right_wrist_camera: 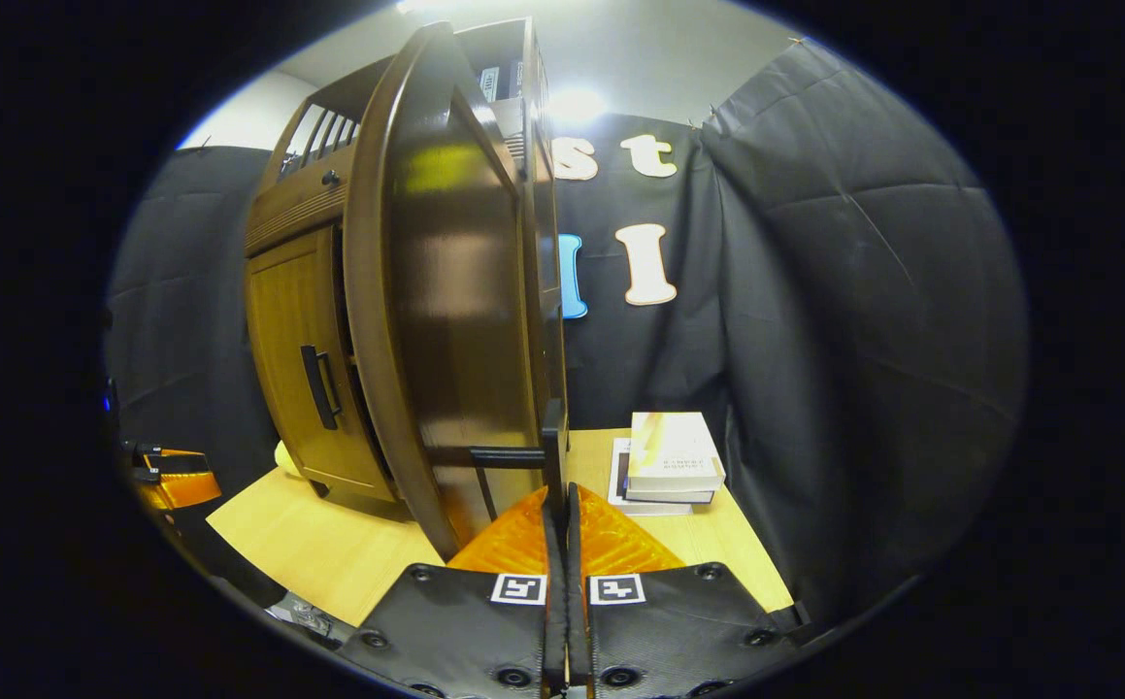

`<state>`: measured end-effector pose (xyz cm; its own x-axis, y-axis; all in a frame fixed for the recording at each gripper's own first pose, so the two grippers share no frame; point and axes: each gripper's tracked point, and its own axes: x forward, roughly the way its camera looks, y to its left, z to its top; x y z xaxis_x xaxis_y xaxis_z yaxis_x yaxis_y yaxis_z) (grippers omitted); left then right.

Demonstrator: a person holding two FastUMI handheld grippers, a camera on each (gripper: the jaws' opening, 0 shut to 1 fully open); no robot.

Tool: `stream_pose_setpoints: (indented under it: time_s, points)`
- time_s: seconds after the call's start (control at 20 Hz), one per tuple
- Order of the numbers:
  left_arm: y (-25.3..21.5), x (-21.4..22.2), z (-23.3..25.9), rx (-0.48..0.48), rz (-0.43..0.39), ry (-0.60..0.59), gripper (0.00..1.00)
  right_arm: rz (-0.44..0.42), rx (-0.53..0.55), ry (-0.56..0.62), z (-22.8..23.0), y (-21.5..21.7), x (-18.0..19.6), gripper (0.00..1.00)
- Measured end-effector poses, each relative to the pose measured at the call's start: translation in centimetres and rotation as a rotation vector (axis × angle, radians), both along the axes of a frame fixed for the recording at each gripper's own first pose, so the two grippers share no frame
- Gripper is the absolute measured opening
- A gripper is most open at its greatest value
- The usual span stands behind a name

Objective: Open the right door of the double-door shoe cabinet with the right hand, and open the left door with the left hand.

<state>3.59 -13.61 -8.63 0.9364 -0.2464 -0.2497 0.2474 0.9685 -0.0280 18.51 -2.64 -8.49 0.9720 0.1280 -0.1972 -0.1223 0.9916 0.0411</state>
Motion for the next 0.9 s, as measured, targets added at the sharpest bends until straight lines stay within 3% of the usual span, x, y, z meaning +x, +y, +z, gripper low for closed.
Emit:
stream_pose_setpoints:
  time_s: [0.3,0.4,0.65,0.9]
  points:
    - [1.4,0.1,0.2,-0.008,0.01,-0.003,0.99,-0.027,-0.018,0.0,0.4,-0.7,-2.7,0.04]
    - [1.8,0.2,0.0,0.001,0.026,-0.011,0.99,-0.071,-0.028,-0.017,1.2,-1.3,-4.1,0.04]
    - [4.6,2.4,1.0,-0.011,0.072,-0.037,0.99,-0.133,-0.03,-0.051,2.5,0.7,-8.4,0.02]
    - [5.8,5.6,2.6,0.002,0.101,-0.088,0.97,-0.048,0.005,-0.06,3.9,6.8,-9.1,0.02]
